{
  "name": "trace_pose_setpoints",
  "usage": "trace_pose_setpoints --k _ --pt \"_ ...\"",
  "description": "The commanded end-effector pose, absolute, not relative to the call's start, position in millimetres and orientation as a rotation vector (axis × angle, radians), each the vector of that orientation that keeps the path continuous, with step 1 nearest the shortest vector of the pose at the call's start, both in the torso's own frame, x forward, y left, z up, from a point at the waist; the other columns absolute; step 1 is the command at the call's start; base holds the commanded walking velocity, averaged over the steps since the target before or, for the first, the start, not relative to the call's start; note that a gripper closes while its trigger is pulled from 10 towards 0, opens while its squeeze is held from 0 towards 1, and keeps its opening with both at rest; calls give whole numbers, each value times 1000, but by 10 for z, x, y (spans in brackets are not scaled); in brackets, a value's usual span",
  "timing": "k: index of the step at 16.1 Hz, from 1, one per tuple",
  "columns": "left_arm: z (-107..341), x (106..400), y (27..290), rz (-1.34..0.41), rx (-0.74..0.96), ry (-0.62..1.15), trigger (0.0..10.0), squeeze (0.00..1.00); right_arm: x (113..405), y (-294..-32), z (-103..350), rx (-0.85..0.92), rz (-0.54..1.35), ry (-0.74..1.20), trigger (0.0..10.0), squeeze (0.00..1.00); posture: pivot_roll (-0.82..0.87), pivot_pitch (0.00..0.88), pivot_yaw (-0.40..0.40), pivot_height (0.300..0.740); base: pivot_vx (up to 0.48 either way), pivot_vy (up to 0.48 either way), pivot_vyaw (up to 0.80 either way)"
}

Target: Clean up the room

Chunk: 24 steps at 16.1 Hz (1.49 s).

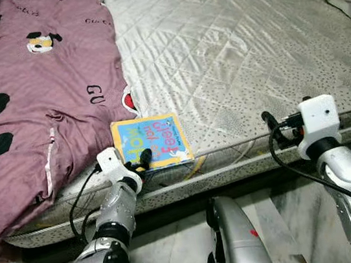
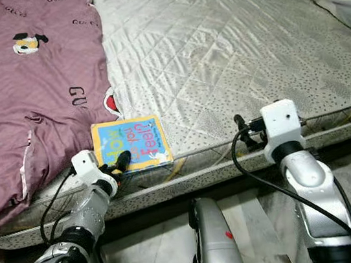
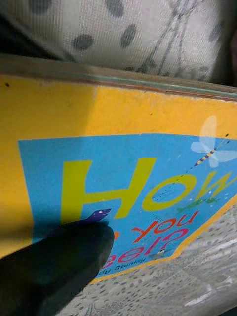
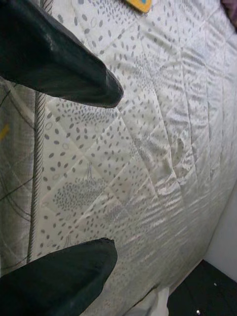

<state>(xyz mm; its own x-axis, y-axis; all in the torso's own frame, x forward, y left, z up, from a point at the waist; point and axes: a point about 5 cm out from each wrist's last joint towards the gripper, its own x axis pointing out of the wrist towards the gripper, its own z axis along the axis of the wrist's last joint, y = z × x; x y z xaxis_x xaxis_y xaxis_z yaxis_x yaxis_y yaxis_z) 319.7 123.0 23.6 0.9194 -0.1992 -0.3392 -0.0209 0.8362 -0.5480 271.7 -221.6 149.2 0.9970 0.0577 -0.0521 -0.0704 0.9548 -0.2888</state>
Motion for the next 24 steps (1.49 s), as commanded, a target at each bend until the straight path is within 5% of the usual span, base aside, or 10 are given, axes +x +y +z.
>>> trace_pose_setpoints --k 1,16,20,24 --pt "71 3062 1063 -140 -598 507 0 0 2739 -2218 1494 -301 66 40 10000 0 -222 41 -119 535 0 0 0" --pt "163 3153 1198 -109 -490 431 0 0 2984 -1996 1532 -277 114 -31 10000 0 -160 0 -122 535 0 0 0" --pt "522 3394 1231 -127 -288 238 0 0 3112 -1842 1543 -240 123 -72 10000 0 -130 0 -94 535 0 0 0" --pt "809 3460 1568 -82 -181 27 0 0 3187 -1545 1387 -76 128 -45 10000 0 -42 0 -39 535 0 0 0"
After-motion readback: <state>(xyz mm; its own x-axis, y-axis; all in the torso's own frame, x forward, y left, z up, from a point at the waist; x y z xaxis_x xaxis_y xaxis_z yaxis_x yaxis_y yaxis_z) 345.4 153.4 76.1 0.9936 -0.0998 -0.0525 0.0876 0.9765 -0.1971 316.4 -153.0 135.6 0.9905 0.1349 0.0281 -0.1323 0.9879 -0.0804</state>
